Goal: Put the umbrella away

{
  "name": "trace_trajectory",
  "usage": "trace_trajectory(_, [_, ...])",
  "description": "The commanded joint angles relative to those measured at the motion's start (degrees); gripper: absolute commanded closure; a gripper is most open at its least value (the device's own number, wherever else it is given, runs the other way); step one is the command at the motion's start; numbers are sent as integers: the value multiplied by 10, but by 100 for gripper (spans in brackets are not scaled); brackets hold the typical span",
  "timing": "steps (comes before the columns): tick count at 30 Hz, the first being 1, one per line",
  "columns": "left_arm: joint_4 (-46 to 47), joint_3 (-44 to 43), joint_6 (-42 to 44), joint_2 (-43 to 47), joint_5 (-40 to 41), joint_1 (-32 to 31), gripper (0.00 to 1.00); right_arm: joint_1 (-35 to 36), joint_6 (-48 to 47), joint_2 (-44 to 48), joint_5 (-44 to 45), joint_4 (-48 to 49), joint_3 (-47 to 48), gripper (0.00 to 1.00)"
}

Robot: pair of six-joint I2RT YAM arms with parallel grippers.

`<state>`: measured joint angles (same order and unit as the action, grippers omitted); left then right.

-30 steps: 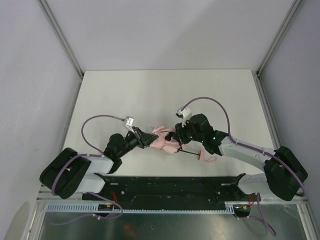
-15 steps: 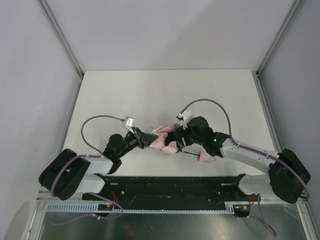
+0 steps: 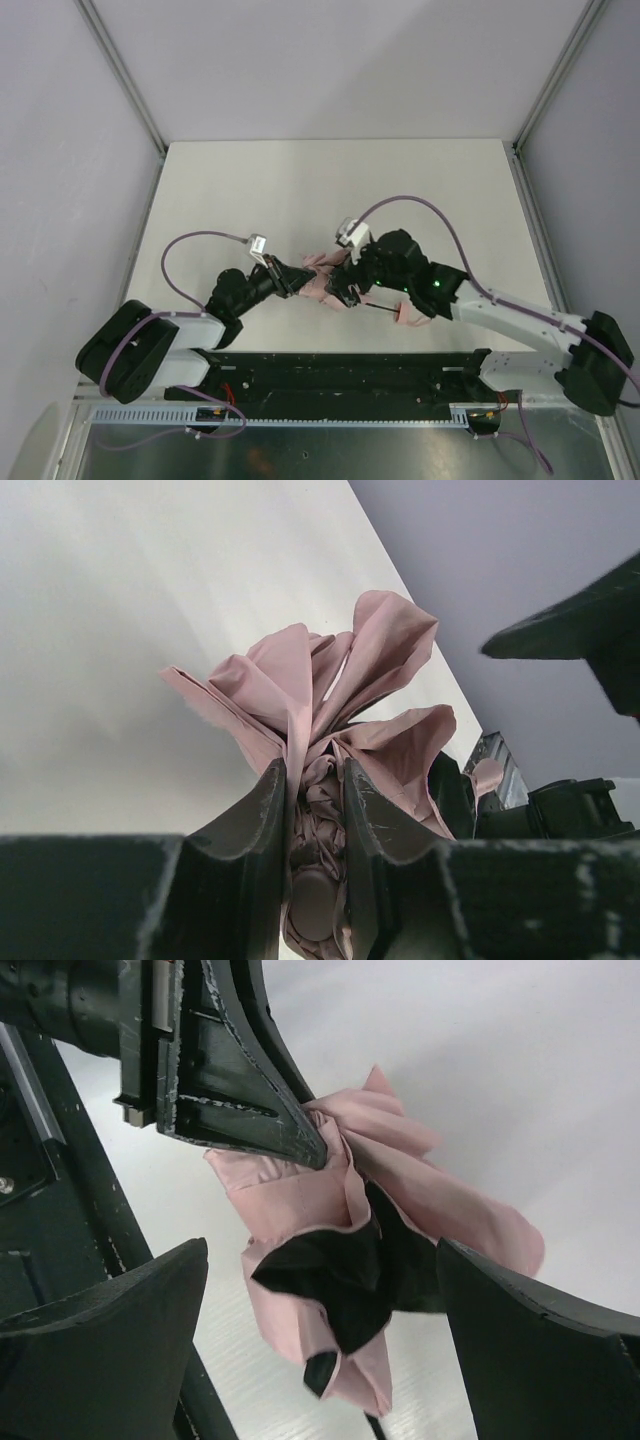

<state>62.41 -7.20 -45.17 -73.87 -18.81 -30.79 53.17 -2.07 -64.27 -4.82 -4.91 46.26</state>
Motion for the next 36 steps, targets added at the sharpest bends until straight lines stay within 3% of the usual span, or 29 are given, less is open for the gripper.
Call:
trace_trajectory(1, [19, 7, 10, 21, 0, -2, 100, -33, -64, -79, -131, 48, 49, 1])
trace_trajectory(3, [17, 7, 9, 21, 1, -2, 100, -40, -91, -118, -168, 43, 63, 1])
trace_trajectory(10, [12, 1, 4, 18, -2, -1, 100, -30, -149, -211, -126, -11, 60, 1])
trace_trajectory(15, [12, -1, 3, 19, -6, 2, 100, -27, -151, -257, -137, 12, 41, 4])
trace_trajectory(29, [10, -3, 0, 11, -18, 10, 100, -57, -96, -223, -257, -3, 16, 1])
trace_trajectory(36, [10, -2, -6, 22, -23, 13, 100, -36, -110, -232, -175, 8, -2, 1])
